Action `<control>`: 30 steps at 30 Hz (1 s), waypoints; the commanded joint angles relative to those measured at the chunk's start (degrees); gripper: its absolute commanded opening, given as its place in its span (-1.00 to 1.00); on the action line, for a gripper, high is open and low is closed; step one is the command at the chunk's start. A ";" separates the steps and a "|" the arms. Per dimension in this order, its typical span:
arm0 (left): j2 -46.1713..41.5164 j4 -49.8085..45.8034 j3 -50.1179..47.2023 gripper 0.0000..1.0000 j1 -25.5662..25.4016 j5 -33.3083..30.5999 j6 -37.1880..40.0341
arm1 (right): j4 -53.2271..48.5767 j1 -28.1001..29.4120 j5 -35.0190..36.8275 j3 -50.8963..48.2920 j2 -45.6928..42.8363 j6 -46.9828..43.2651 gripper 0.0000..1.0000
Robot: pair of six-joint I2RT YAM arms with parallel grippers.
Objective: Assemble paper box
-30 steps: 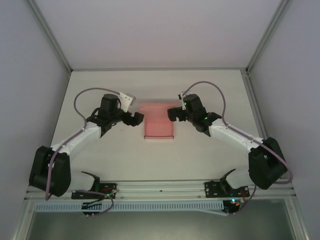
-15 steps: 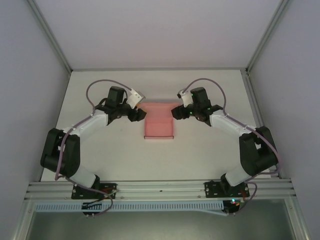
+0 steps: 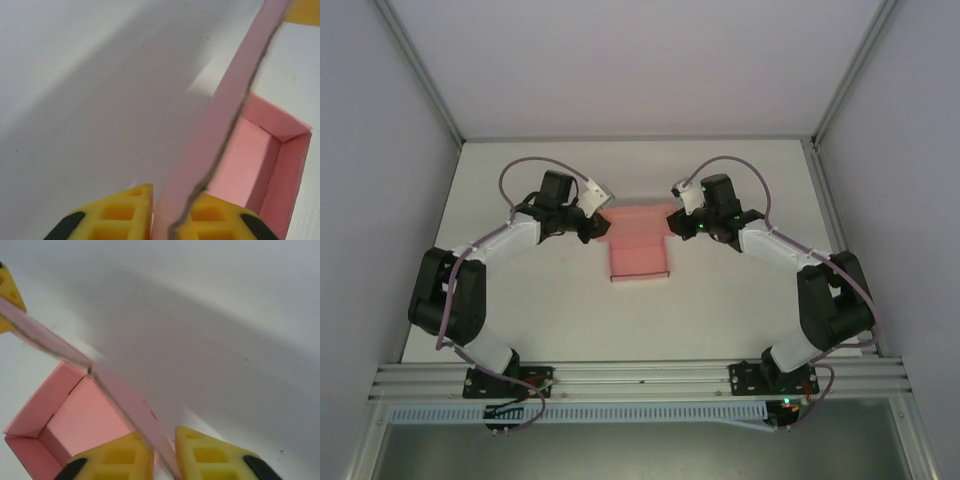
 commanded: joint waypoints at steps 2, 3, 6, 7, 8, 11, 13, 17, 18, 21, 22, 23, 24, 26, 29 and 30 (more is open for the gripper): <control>-1.99 -0.28 0.51 -0.92 0.14 1.09 -2.10 | -2.13 0.10 -0.53 1.58 -0.14 0.13 -0.84; -2.25 0.15 0.50 -0.95 0.07 0.35 -3.10 | -1.68 0.19 0.54 1.28 -0.44 0.82 -0.88; -3.21 1.45 0.33 -1.00 -0.60 -5.28 -6.93 | -0.06 0.43 4.13 0.11 -1.77 3.10 -0.95; -3.57 1.82 0.33 -1.00 -0.90 -7.43 -8.34 | 1.05 0.73 5.46 -0.71 -2.48 4.22 -0.99; -3.88 2.19 0.45 -1.00 -1.37 -9.74 -10.06 | 2.01 1.18 6.86 -1.23 -3.20 4.81 -1.00; -4.29 3.72 0.77 -1.00 -3.34 -16.05 -15.01 | 5.34 4.00 13.27 -3.05 -5.22 6.81 -1.00; -4.16 5.22 1.07 -1.00 -5.79 -22.47 -17.97 | 7.92 6.26 18.13 -3.84 -6.14 9.28 -1.00; -1.50 6.91 3.97 -1.00 -9.88 -32.48 -26.27 | 13.83 9.05 26.44 -5.20 -5.52 20.03 -1.00; -0.52 7.47 4.83 -1.00 -10.60 -33.99 -28.93 | 15.91 9.85 27.45 -5.69 -5.08 21.47 -1.00; 1.99 9.14 6.92 -1.00 -11.64 -34.93 -34.74 | 20.08 12.55 32.61 -6.00 -3.45 23.91 -1.00; 2.69 9.54 7.50 -1.00 -11.94 -35.38 -36.25 | 20.05 13.11 34.41 -5.49 -2.81 25.15 -1.00; 3.30 10.10 8.02 -0.96 -12.07 -35.70 -37.33 | 19.85 13.46 37.06 -5.09 -2.32 26.91 -1.00; 3.95 10.49 8.58 -0.96 -12.25 -36.73 -38.83 | 19.98 13.63 38.13 -4.69 -1.69 28.32 -1.00; 4.82 11.46 9.33 -0.96 -12.22 -38.55 -41.62 | 22.17 13.88 38.26 -4.52 -0.53 29.06 -1.00; 5.94 15.09 9.01 -1.00 -12.13 -39.45 -44.95 | 25.99 14.23 38.97 -4.80 1.57 28.99 -1.00; 6.29 16.68 8.60 -1.00 -12.17 -39.09 -45.84 | 26.55 14.33 40.50 -4.64 2.30 29.51 -1.00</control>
